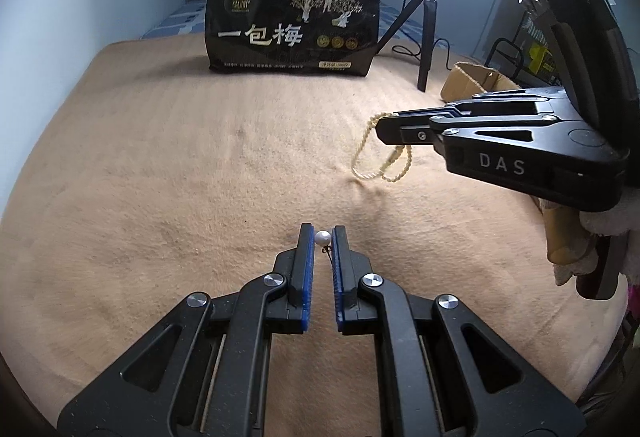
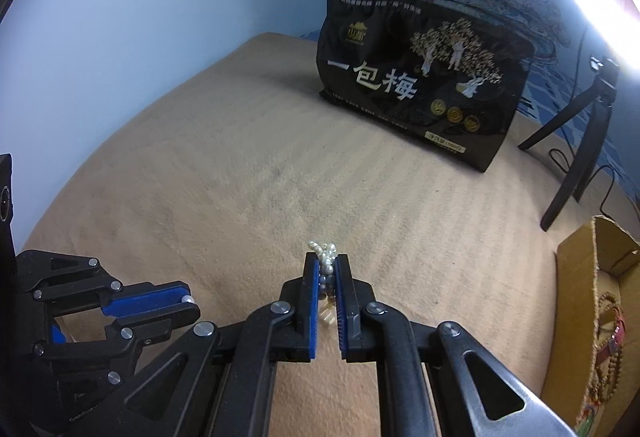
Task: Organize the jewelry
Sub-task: 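Carry the pearl necklace with the right tool while the left tool carries the earring to the box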
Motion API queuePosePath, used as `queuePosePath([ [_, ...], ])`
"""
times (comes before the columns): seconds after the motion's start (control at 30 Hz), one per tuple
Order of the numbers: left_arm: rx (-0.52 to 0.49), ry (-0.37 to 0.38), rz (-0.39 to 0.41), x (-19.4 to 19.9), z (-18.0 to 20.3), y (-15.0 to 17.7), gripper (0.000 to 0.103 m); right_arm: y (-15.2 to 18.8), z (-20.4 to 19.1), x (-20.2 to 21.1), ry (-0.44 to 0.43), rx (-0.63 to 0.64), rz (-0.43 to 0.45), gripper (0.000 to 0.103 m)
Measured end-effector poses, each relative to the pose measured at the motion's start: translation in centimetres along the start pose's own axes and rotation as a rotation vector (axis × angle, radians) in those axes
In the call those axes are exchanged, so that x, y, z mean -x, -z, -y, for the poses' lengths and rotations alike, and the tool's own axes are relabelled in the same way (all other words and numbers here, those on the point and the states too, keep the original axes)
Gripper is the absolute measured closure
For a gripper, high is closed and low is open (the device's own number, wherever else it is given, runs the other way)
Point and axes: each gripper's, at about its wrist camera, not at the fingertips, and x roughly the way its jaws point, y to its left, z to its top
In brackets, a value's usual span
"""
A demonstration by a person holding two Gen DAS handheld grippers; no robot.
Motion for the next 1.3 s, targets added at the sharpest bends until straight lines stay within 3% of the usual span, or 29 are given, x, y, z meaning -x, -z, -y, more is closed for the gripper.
queuePosePath([
  [0.77, -0.068, 0.061, 0.103, 6.9, 6.2, -1.7, 0.097, 1.8, 2.3, 11.2, 0.056, -0.077, 0.111, 0.098],
  [1.3, -0.137, 0.148, 0.133, 7.1, 13.1, -3.9, 0.097, 5.6, 8.2, 19.2, 0.135, -0.201, 0.198, 0.098],
])
